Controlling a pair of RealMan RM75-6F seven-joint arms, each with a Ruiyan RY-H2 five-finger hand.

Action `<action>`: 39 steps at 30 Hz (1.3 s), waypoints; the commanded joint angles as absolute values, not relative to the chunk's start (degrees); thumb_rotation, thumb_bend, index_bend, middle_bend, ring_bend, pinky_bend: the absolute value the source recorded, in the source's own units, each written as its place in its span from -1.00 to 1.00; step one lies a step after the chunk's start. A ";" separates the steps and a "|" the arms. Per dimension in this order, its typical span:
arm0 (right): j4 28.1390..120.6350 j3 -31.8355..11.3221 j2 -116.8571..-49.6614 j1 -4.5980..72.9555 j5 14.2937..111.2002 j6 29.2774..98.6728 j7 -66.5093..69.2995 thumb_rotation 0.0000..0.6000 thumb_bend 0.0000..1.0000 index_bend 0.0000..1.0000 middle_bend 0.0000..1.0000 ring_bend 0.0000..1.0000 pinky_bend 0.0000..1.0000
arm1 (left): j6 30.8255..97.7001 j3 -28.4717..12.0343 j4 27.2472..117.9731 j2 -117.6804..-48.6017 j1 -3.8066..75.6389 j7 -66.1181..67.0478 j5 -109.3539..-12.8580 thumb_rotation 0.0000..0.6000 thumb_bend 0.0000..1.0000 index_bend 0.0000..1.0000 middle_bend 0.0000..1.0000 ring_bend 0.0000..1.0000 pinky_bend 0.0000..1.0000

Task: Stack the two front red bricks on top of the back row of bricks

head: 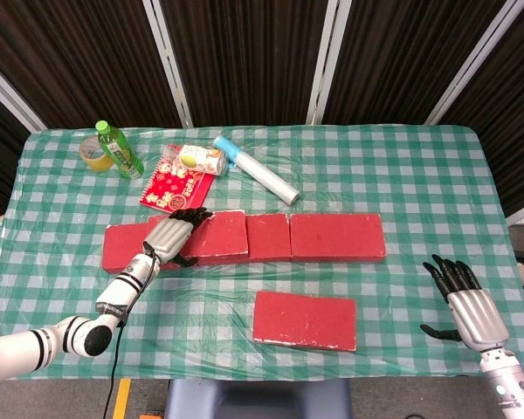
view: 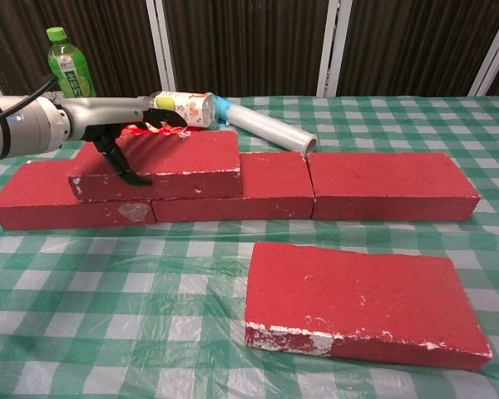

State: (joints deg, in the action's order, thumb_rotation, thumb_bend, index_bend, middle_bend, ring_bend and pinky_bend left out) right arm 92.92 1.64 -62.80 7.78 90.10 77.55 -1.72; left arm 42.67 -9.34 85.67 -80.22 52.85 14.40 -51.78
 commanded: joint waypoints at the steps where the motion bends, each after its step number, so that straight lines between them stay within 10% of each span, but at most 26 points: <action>1: 92.93 1.62 -62.79 7.76 90.07 77.60 -1.72 1.00 -0.74 -1.00 -1.00 -1.00 -1.00 | 42.22 -9.13 85.52 -80.12 52.92 14.11 -51.66 1.00 -0.48 -1.00 -1.00 -1.00 -0.88; 15: 92.83 1.60 -62.97 7.85 90.21 77.55 -1.94 1.00 -0.74 -1.00 -1.00 -1.00 -1.00 | 44.67 -8.85 88.85 -78.40 52.27 13.66 -54.39 1.00 -0.50 -1.00 -1.00 -1.00 -0.94; 31: 93.49 7.23 -67.17 14.64 103.31 70.96 15.97 1.00 -0.74 -1.00 -1.00 -1.00 -1.00 | 79.17 10.20 90.71 -71.79 24.68 8.03 -82.67 1.00 -0.52 -1.00 -1.00 -1.00 -0.91; 39: 91.16 6.26 -76.94 17.72 102.61 66.77 16.37 1.00 -0.75 -1.00 -1.00 -1.00 -1.00 | 82.71 10.59 81.70 -74.82 18.46 -0.36 -85.14 1.00 -0.50 -1.00 -1.00 -1.00 -0.92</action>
